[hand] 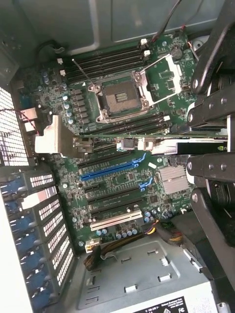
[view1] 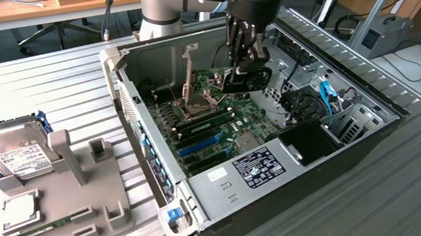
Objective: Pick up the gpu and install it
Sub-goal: 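Insert the gpu into the slot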
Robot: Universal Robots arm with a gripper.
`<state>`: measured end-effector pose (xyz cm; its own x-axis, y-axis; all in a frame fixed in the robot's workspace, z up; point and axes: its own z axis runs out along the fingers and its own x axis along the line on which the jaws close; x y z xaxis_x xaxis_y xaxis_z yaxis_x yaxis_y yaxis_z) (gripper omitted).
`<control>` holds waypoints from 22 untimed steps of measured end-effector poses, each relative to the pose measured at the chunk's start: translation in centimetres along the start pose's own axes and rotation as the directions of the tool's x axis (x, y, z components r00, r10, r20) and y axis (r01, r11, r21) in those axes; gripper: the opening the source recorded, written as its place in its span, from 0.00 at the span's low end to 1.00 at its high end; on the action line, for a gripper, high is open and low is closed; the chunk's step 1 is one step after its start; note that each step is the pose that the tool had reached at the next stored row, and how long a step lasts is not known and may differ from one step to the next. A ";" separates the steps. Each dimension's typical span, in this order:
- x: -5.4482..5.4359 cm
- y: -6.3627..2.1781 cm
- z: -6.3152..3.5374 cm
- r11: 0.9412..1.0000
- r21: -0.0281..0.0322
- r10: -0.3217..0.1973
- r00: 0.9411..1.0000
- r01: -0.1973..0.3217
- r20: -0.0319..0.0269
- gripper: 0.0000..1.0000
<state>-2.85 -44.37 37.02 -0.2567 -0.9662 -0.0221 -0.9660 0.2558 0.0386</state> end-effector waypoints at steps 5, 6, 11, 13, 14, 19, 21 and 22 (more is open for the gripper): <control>0.0 -0.01 0.00 1.000 0.000 -0.014 1.000 0.014 -0.001 0.26; 0.0 -0.01 0.00 1.000 0.000 -0.017 1.000 0.017 -0.001 0.26; 0.0 -0.01 0.00 1.000 -0.001 -0.028 1.000 0.028 -0.001 0.26; 0.0 -0.01 0.00 0.999 -0.001 -0.032 0.999 0.032 -0.001 0.26; 0.0 -0.01 0.00 0.999 -0.001 -0.034 0.999 0.034 -0.001 0.26; 0.0 -0.01 0.00 0.999 -0.001 -0.045 0.999 0.045 -0.002 0.26; 0.0 -0.01 0.00 0.999 -0.001 -0.050 0.999 0.050 -0.002 0.26; 0.0 -0.01 0.00 0.999 -0.001 -0.054 0.999 0.054 -0.002 0.26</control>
<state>-2.84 -44.37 37.02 -0.2043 -0.9787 -0.0221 -0.9784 0.2033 0.0386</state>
